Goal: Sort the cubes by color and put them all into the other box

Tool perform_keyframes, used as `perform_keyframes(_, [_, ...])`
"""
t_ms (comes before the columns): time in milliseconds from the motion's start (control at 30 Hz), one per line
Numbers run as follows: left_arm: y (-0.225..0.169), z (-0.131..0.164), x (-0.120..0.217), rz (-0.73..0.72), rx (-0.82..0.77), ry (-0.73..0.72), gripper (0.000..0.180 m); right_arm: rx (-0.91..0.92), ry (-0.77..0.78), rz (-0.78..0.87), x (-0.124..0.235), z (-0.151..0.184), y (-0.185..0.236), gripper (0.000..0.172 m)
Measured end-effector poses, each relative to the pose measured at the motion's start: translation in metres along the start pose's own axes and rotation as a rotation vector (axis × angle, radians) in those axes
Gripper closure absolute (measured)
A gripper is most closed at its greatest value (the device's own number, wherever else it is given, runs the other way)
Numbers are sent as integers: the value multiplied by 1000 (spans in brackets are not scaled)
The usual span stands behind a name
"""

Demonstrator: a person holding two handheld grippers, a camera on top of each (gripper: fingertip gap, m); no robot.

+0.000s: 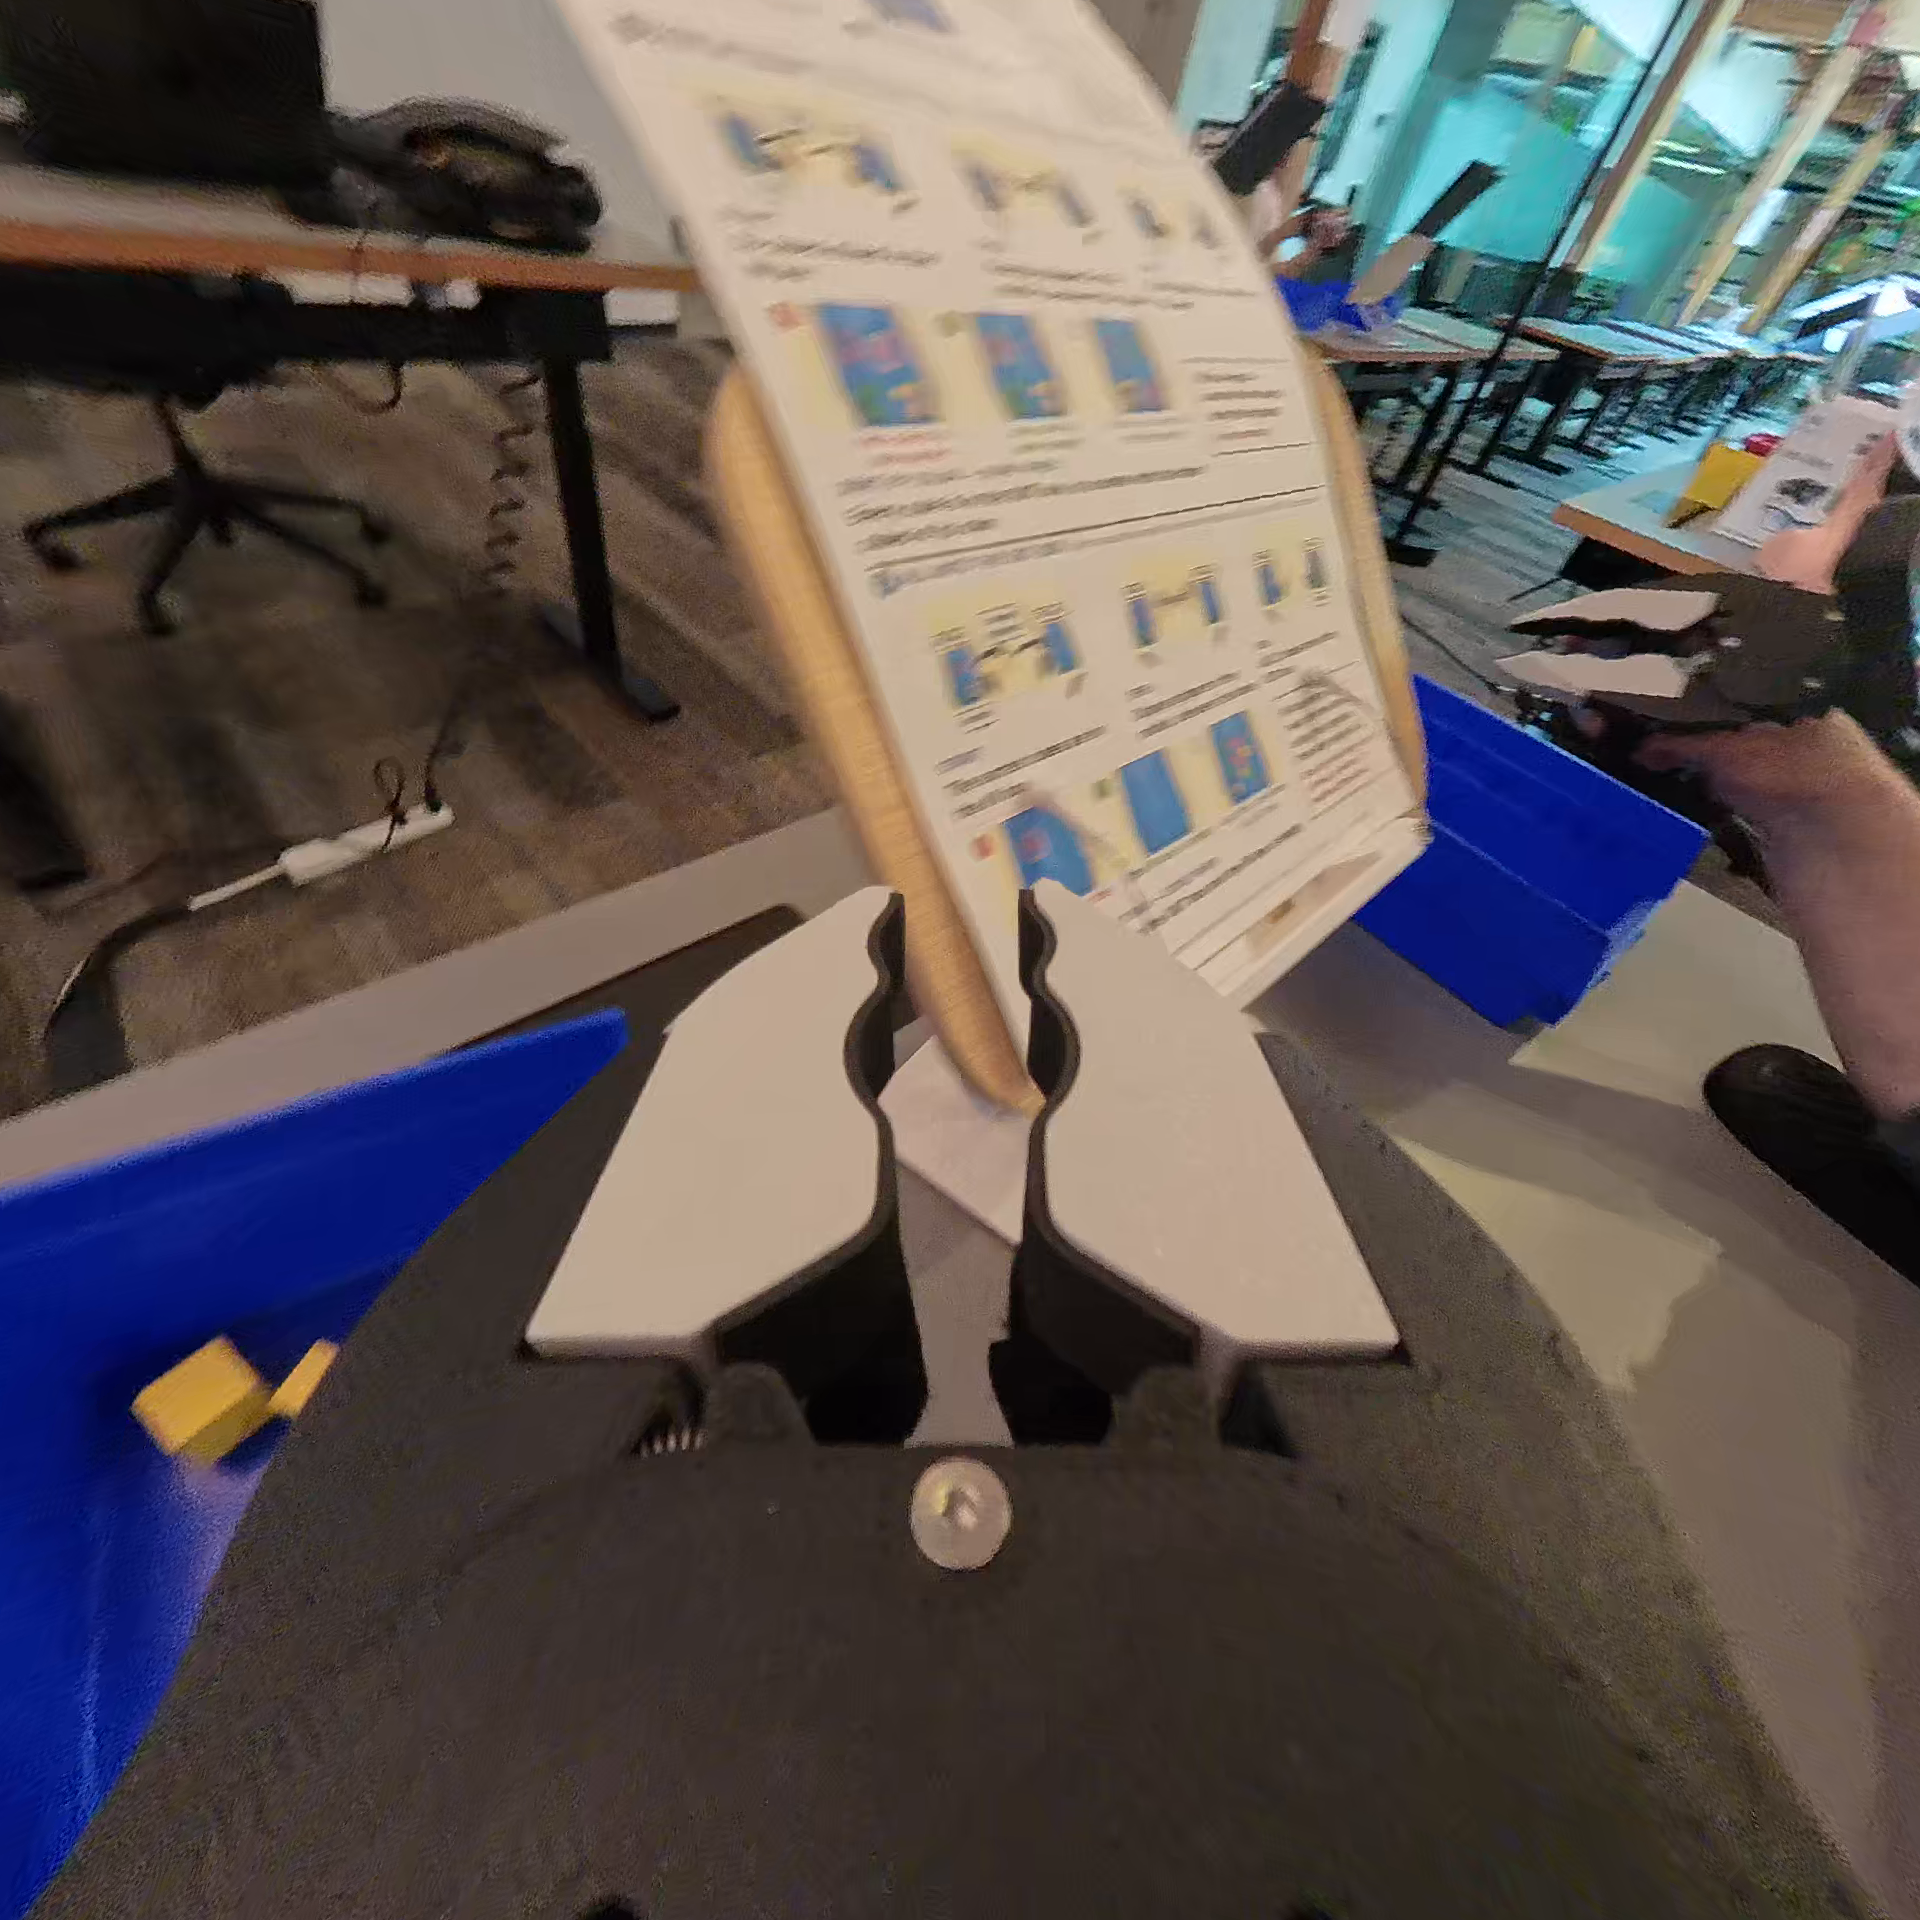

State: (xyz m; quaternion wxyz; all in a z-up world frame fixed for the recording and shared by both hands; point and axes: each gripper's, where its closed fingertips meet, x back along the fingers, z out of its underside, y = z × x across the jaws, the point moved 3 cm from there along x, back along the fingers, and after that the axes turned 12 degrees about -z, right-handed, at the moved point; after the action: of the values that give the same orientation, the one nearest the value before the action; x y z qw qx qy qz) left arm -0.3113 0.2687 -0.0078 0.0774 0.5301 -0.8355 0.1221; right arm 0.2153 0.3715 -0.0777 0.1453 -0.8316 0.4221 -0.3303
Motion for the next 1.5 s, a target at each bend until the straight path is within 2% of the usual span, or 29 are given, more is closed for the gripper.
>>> perform_keyframes(133, [69, 35, 2, -216, 23, 162, 156, -19, -39, -21, 1, -15, 12, 149])
perform_keyframes(300, [126, 88, -24, -308, 105, 296, 154, -47, -115, -60, 4, -38, 28, 151])
perform_keyframes(433, [161, 145, -49, -383, 179, 470, 141, -20, -142, -87, 3, -53, 44, 151])
perform_keyframes(533, [181, 171, -57, -492, 229, 572, 123, 5, -145, -98, 2, -59, 52, 151])
perform_keyframes(667, [192, 181, -70, -525, 285, 622, 127, 19, -147, -108, 1, -62, 57, 151])
perform_keyframes(800, [206, 200, -77, -589, 240, 778, 128, 19, -142, -101, 1, -59, 53, 151])
perform_keyframes(867, [213, 204, -76, -637, 210, 822, 132, 15, -141, -105, 1, -58, 53, 151])
perform_keyframes(967, [222, 212, -79, -672, 193, 863, 128, 27, -136, -104, 0, -58, 54, 151])
perform_keyframes(1033, [224, 211, -81, -670, 204, 851, 132, 33, -134, -108, -1, -58, 56, 151])
perform_keyframes(1100, [222, 209, -85, -636, 213, 847, 150, 40, -135, -109, -1, -59, 58, 152])
perform_keyframes(1367, [223, 202, -84, -621, 187, 777, 150, 70, -137, -129, -2, -64, 67, 151])
perform_keyframes(1433, [215, 192, -78, -581, 212, 729, 150, 79, -159, -140, 0, -68, 71, 150])
perform_keyframes(1500, [200, 171, -69, -525, 235, 633, 150, 112, -206, -158, 5, -77, 77, 149])
